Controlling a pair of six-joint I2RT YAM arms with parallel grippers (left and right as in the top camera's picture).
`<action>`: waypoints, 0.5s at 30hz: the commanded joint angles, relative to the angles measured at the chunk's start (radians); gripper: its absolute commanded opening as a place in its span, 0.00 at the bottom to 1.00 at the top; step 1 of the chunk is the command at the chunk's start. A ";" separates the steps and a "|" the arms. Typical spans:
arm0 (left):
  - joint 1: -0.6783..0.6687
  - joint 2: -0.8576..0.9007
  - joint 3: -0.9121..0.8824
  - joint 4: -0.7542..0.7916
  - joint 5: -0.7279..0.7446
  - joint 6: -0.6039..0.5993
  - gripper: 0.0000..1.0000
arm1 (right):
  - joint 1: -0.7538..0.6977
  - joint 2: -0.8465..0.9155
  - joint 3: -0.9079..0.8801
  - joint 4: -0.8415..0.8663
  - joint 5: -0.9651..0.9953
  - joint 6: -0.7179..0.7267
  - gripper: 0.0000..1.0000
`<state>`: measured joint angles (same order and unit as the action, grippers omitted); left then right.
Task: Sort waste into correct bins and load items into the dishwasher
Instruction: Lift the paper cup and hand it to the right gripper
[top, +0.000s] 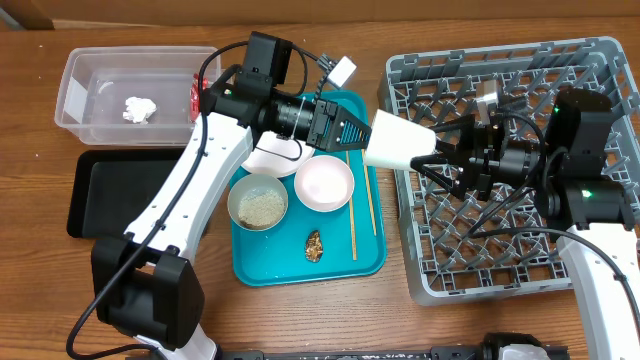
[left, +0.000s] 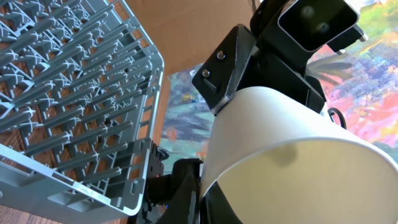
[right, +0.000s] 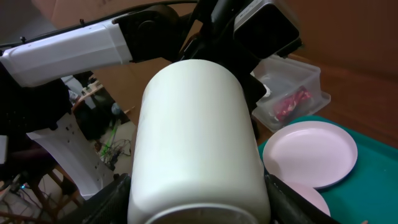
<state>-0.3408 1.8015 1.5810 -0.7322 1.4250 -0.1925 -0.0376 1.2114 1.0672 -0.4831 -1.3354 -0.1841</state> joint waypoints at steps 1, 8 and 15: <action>-0.008 0.010 0.018 0.001 -0.053 -0.026 0.04 | 0.008 -0.003 0.030 0.008 -0.054 -0.006 0.49; -0.021 0.010 0.018 0.008 -0.051 -0.026 0.04 | 0.008 -0.003 0.030 0.011 -0.053 -0.007 0.72; -0.036 0.010 0.018 0.016 -0.043 -0.025 0.04 | 0.008 -0.003 0.030 0.038 -0.050 -0.006 0.80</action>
<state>-0.3687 1.8015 1.5814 -0.7197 1.4033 -0.2081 -0.0368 1.2114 1.0672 -0.4557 -1.3518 -0.1844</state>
